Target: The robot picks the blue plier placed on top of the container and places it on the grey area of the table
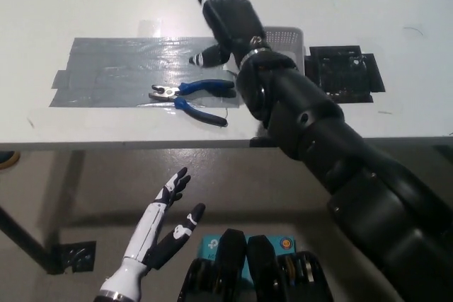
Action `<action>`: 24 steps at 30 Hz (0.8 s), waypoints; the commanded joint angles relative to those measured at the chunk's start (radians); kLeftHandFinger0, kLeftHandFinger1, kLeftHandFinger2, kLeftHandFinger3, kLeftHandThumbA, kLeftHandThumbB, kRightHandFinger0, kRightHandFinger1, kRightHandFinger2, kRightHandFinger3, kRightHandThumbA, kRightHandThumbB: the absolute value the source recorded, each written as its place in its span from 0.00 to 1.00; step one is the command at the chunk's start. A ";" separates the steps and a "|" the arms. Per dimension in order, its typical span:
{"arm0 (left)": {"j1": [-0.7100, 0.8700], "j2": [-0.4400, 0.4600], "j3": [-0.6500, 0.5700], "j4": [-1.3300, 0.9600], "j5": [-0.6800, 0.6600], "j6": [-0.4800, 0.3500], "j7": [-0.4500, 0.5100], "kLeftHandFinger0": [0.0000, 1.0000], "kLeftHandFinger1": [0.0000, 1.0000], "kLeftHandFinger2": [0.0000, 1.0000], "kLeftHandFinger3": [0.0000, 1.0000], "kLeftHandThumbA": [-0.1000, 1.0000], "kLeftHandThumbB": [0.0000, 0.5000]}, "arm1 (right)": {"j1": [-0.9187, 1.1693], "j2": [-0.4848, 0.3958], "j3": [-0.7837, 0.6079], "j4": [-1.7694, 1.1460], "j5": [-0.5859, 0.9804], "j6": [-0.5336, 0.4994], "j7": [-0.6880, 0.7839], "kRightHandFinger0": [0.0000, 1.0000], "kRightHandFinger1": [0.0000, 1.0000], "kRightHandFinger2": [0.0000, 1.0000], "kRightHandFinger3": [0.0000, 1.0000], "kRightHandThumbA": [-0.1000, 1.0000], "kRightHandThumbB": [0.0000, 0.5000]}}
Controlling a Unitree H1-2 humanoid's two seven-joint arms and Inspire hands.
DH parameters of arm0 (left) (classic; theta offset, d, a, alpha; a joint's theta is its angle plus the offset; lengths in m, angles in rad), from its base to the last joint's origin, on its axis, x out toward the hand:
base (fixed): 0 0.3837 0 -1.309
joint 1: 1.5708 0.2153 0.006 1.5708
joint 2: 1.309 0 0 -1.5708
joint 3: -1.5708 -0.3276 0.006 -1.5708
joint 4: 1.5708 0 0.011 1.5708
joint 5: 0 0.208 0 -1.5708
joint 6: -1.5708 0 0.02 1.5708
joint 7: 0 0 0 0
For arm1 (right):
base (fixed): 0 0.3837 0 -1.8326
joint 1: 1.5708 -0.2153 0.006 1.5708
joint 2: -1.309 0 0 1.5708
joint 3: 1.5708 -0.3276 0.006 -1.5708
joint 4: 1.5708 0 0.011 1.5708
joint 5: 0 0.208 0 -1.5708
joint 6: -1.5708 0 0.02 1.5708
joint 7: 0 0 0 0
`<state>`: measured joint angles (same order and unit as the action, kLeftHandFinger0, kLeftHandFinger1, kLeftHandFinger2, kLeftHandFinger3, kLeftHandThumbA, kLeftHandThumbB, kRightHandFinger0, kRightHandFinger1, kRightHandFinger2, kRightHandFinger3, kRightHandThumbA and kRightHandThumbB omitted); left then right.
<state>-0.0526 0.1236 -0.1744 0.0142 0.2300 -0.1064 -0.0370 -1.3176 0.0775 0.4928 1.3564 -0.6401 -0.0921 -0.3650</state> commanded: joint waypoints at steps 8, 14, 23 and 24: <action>-0.151 0.006 0.050 0.023 -0.024 0.008 -0.004 1.00 1.00 1.00 1.00 0.83 0.43 | -0.044 -0.200 -0.212 -0.608 0.149 -0.164 0.036 1.00 1.00 1.00 1.00 0.97 0.59; -0.212 0.023 0.090 0.049 -0.051 -0.006 0.006 1.00 1.00 1.00 1.00 0.90 0.29 | 0.204 -0.346 -0.281 -1.189 0.277 -0.039 0.246 1.00 1.00 1.00 1.00 0.98 0.59; -0.230 0.022 0.116 0.041 -0.072 0.000 0.015 1.00 1.00 1.00 1.00 1.00 0.29 | 0.747 -0.491 -0.432 -1.806 0.499 0.076 0.255 1.00 1.00 1.00 1.00 1.00 0.50; -0.221 0.022 0.118 0.038 -0.074 0.000 0.015 1.00 1.00 1.00 1.00 1.00 0.29 | 0.805 -0.492 -0.436 -1.855 0.498 0.074 0.241 1.00 1.00 1.00 1.00 1.00 0.45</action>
<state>-0.1874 0.1240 -0.1380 0.0740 0.2247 -0.0894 -0.0438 -0.8673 -0.1960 0.2777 0.4357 -0.5176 -0.1358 -0.3009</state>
